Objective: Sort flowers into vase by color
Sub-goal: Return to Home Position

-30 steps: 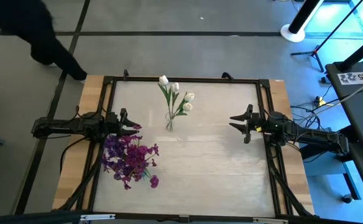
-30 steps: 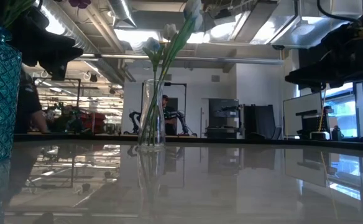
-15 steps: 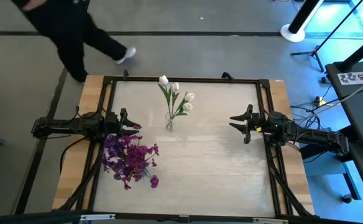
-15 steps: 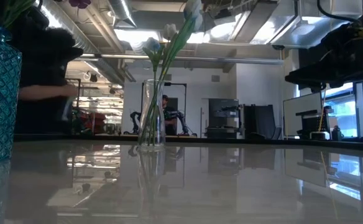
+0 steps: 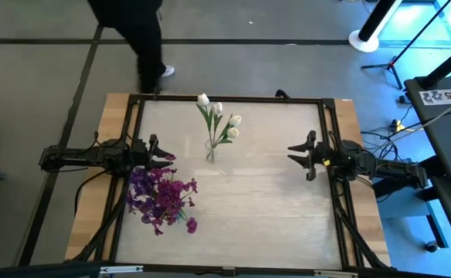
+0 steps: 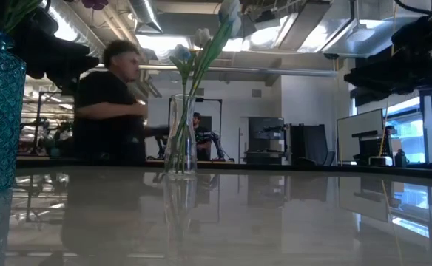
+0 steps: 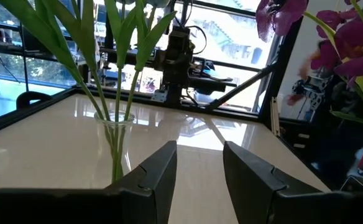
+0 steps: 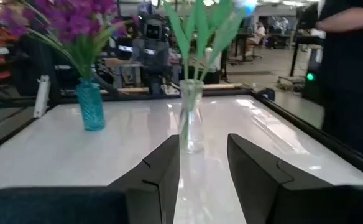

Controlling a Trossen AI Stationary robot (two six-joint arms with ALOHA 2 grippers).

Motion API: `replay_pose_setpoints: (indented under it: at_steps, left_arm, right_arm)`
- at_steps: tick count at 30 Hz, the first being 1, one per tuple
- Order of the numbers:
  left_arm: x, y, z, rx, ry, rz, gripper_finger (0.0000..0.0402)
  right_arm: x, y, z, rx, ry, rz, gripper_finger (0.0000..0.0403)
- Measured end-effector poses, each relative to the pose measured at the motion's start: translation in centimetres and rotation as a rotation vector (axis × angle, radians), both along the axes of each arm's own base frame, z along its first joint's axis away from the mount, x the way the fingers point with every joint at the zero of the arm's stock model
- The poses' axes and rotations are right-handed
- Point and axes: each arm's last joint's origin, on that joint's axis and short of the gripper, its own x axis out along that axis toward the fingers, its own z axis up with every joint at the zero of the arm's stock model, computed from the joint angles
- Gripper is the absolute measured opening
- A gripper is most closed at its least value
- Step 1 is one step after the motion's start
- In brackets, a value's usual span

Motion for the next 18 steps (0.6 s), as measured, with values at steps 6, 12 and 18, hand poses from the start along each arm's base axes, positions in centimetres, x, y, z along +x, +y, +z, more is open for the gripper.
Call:
replay_pose_setpoints:
  at_steps: [6, 12, 18]
  left_arm:
    - [0.0, 0.0, 0.0, 0.0, 0.0, 0.001, 0.0128]
    - [0.0, 0.01, 0.0, 0.0, 0.0, 0.001, 0.0128]
    - [0.0, 0.01, 0.0, 0.0, 0.0, 0.001, 0.0128]
  right_arm:
    - [-0.03, 0.17, 0.09, -0.002, -0.011, 0.02, 0.0134]
    - [-0.03, 0.16, 0.07, -0.001, -0.008, 0.017, 0.0134]
    - [-0.03, 0.16, 0.07, -0.001, -0.008, 0.017, 0.0134]
